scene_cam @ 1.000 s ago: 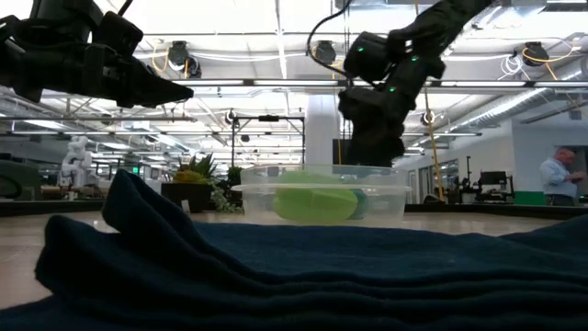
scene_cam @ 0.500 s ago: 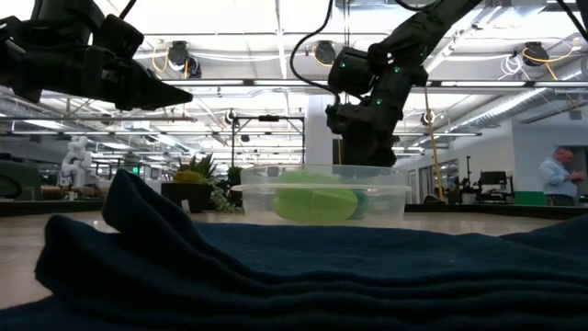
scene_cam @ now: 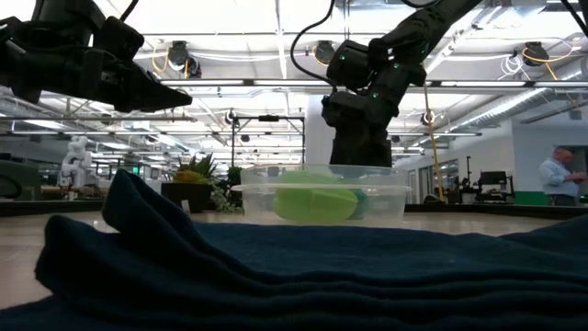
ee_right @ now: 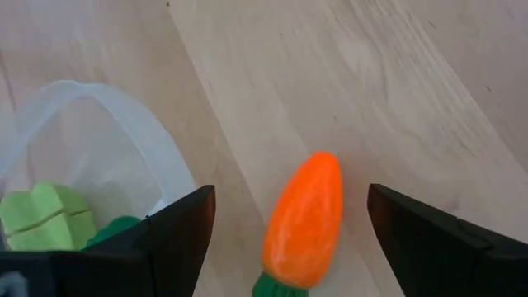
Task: Pick and placing Produce into tupperware
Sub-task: Put the carrot into the transparent bin
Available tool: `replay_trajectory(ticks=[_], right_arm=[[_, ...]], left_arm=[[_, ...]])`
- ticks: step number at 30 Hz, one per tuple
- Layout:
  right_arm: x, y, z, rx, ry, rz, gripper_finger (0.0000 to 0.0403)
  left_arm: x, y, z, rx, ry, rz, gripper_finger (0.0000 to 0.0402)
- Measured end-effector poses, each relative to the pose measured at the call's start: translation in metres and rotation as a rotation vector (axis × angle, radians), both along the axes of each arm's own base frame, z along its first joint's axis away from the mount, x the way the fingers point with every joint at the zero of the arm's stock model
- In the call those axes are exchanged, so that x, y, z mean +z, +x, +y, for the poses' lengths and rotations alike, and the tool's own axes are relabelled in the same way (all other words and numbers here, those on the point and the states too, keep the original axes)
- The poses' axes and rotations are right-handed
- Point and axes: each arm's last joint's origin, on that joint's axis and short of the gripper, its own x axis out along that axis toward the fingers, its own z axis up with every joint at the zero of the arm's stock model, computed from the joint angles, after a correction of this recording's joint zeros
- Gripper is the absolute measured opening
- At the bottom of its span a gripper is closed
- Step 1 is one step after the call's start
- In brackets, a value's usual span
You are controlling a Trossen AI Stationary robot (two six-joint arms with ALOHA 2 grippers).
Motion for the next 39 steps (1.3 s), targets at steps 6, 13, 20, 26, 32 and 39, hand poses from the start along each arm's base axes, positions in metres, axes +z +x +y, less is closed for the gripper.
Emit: replay_trajectory(ticks=[6, 13, 20, 26, 32, 39], right_arm=[[0.000, 0.000, 0.001, -0.006, 0.002, 0.001, 0.0342], [0.000, 0.000, 0.001, -0.006, -0.003, 0.008, 0.0368], [-0.013, -0.002, 0.000, -0.027, -0.027, 0.096, 0.0369], [-0.020, 0.002, -0.002, -0.027, -0.028, 0.091, 0.0369], [-0.033, 0.004, -0.002, -0.034, -0.010, 0.128, 0.0369], [-0.046, 0.008, 0.001, -0.015, -0.004, 0.169, 0.0369]], left_arm=[[0.000, 0.000, 0.000, 0.000, 0.000, 0.001, 0.0026], [-0.001, 0.000, 0.000, 0.000, -0.001, 0.006, 0.0026], [-0.001, 0.000, 0.000, 0.000, -0.003, 0.008, 0.0026], [-0.002, 0.000, 0.000, 0.000, -0.008, 0.019, 0.0026], [-0.003, 0.000, 0.000, 0.001, -0.009, 0.027, 0.0026], [-0.003, 0.000, 0.000, 0.000, -0.009, 0.030, 0.0026]])
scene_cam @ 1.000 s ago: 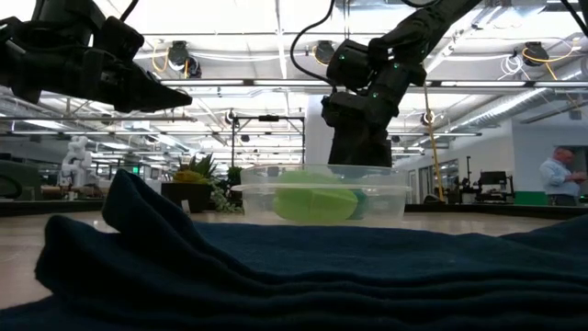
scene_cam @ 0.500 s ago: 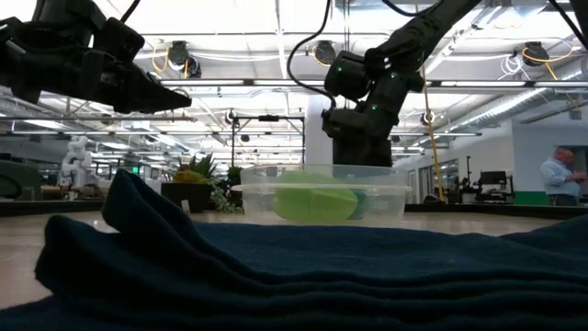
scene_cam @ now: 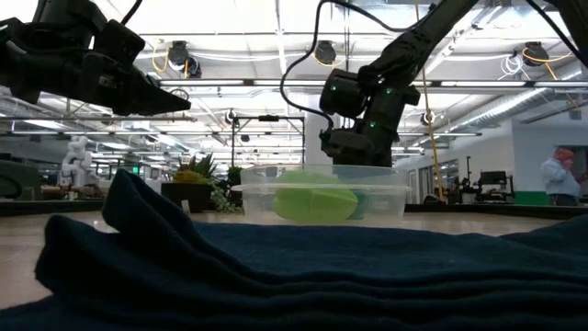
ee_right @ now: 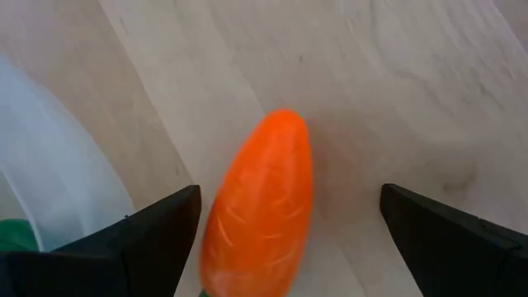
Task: Pick and placing Produce into tupperware
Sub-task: Put the carrot into the transparent bin
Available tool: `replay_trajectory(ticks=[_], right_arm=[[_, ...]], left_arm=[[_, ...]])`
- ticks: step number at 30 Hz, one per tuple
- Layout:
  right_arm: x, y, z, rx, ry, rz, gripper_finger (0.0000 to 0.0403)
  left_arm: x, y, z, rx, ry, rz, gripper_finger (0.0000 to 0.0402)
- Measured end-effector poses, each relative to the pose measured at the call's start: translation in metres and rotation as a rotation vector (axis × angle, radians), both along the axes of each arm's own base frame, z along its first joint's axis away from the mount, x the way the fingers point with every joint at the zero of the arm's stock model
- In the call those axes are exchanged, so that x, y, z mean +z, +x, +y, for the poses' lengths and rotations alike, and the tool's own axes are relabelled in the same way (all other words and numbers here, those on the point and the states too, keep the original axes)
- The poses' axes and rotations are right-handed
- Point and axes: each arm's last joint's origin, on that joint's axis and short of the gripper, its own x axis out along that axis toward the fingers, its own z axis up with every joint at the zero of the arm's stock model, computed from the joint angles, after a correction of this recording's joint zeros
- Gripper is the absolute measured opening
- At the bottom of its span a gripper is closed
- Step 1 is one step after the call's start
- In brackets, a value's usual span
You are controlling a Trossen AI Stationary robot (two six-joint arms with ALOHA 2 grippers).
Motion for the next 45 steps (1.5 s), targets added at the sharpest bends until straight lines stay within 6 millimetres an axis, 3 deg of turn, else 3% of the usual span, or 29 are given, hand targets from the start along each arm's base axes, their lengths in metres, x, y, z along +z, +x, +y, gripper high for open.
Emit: replay_trajectory(ticks=[8, 20, 32, 45], right_arm=[[-0.003, 0.001, 0.002, 0.048, -0.016, 0.013, 0.0356], [-0.005, 0.000, 0.002, 0.060, -0.028, 0.018, 0.0268], [0.008, 0.003, 0.003, 0.096, -0.031, -0.072, 0.0162], [0.010, 0.003, 0.003, 0.114, -0.027, -0.083, 0.0156]], left_arm=[[0.000, 0.000, 0.000, 0.000, 0.000, 0.000, 0.0026], [0.000, 0.000, 0.000, 0.000, 0.000, -0.001, 0.0026], [0.000, 0.000, 0.000, 0.001, -0.005, -0.002, 0.0026], [0.000, 0.000, 0.000, 0.002, -0.008, -0.002, 0.0026]])
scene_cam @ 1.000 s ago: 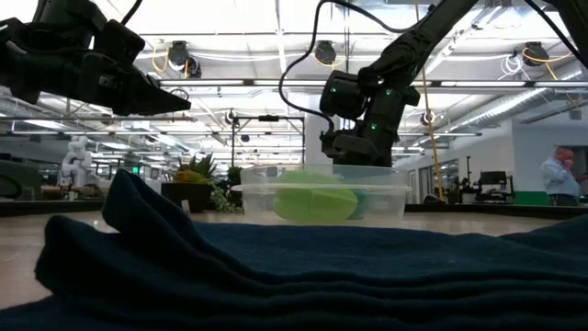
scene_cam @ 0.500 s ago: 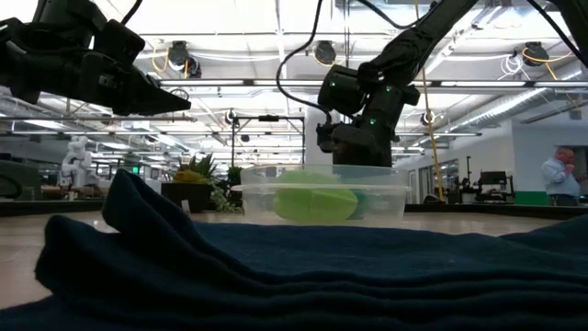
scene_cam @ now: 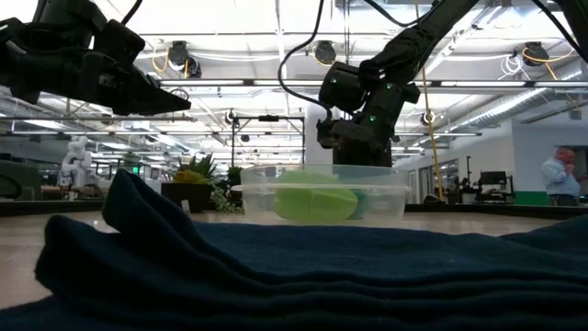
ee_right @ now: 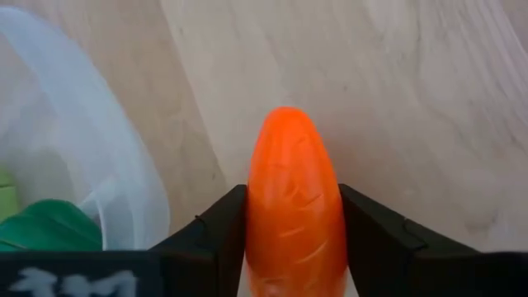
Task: Pick and placing Produce into tupperware
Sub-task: Put the carrot into the transparent bin
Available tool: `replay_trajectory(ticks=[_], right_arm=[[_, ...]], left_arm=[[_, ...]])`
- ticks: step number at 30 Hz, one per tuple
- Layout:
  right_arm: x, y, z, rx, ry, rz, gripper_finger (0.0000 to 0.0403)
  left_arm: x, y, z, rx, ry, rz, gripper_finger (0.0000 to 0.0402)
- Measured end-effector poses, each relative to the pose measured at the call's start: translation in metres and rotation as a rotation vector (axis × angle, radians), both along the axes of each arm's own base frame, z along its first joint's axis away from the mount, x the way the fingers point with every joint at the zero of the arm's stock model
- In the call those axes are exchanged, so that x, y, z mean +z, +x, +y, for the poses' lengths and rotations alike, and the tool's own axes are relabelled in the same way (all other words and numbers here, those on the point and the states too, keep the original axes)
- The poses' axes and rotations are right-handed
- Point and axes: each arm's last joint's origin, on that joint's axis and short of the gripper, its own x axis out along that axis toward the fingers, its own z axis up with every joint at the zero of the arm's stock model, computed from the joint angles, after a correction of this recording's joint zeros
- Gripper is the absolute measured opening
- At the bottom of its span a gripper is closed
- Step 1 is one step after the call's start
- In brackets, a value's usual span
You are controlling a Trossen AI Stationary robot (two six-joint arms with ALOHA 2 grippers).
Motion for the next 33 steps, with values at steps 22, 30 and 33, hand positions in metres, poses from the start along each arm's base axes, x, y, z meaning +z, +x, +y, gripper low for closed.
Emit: replay_trajectory(ticks=[22, 30, 33], right_arm=[[0.063, -0.015, 0.008, 0.049, -0.059, -0.180, 0.0157], [0.094, -0.024, 0.015, 0.116, -0.050, -0.314, 0.0157], [0.102, -0.027, 0.017, 0.132, -0.040, -0.351, 0.0157]], left_arm=[[0.000, 0.000, 0.000, 0.001, -0.007, -0.001, 0.0026], [0.000, 0.000, 0.000, 0.002, -0.011, -0.002, 0.0026], [0.000, 0.000, 0.000, 0.001, -0.011, -0.001, 0.0026]])
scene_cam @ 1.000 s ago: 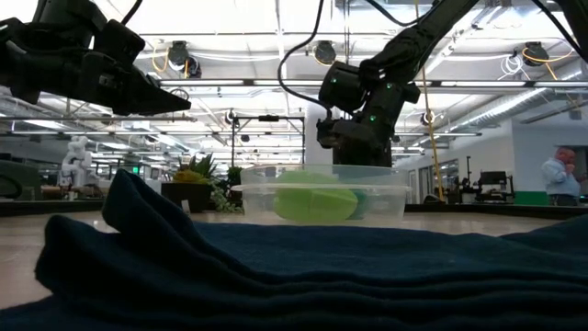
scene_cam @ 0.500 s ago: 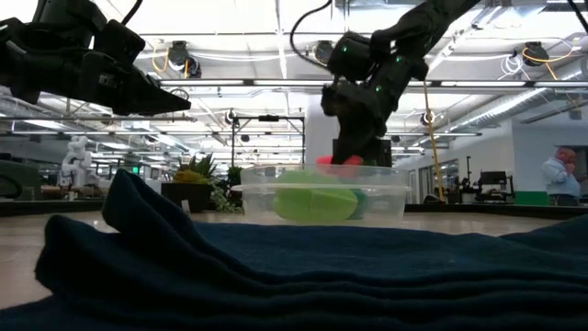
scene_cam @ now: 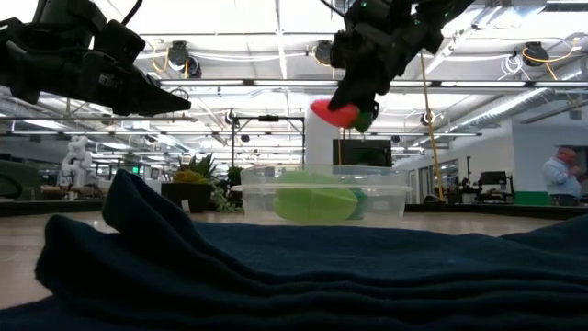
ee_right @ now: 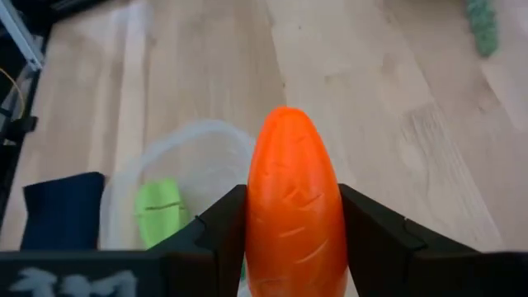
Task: Pick and placing Produce into tupperware
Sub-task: Put the carrot into the transparent bin
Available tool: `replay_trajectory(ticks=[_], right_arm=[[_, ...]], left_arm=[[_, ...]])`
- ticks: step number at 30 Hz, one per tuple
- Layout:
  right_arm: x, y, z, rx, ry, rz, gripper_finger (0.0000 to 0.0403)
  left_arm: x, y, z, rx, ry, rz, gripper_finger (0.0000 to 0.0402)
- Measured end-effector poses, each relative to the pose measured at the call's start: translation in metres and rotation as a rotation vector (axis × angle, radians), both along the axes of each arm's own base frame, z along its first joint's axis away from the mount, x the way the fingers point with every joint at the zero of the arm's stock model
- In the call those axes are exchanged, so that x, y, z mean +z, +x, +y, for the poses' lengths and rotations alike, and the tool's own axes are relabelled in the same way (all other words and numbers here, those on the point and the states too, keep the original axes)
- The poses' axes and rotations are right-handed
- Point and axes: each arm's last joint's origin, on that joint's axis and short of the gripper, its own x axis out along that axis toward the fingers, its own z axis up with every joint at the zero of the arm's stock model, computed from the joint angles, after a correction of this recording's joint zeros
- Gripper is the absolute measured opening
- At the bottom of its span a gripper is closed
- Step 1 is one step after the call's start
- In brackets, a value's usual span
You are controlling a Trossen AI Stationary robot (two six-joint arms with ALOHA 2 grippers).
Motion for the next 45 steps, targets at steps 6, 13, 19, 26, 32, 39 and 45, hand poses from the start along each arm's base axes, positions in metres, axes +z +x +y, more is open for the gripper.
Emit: replay_trajectory(ticks=[6, 13, 19, 26, 32, 39, 45], right_arm=[[0.006, -0.010, 0.003, 0.000, -0.010, -0.041, 0.0157], [0.007, -0.029, 0.009, 0.027, 0.031, -0.178, 0.0157], [-0.004, -0.050, 0.018, 0.022, 0.024, -0.245, 0.0157], [-0.020, -0.065, 0.028, 0.052, 0.004, -0.293, 0.0157], [-0.027, -0.063, 0.036, 0.090, -0.031, -0.287, 0.0157], [-0.029, -0.052, 0.048, 0.148, -0.051, -0.336, 0.0157], [-0.027, -0.051, 0.048, 0.145, -0.047, -0.349, 0.0157]], left_arm=[[0.000, 0.000, 0.000, 0.000, 0.000, 0.000, 0.0026], [0.000, 0.000, 0.000, 0.000, 0.000, 0.001, 0.0026], [0.000, 0.000, 0.000, 0.000, -0.001, 0.001, 0.0026], [0.000, 0.000, 0.000, 0.001, -0.004, -0.005, 0.0026], [0.001, 0.000, 0.000, 0.002, -0.017, -0.009, 0.0026], [0.001, 0.000, 0.000, 0.002, -0.020, -0.011, 0.0026], [0.001, 0.000, 0.000, 0.002, -0.020, -0.011, 0.0026]])
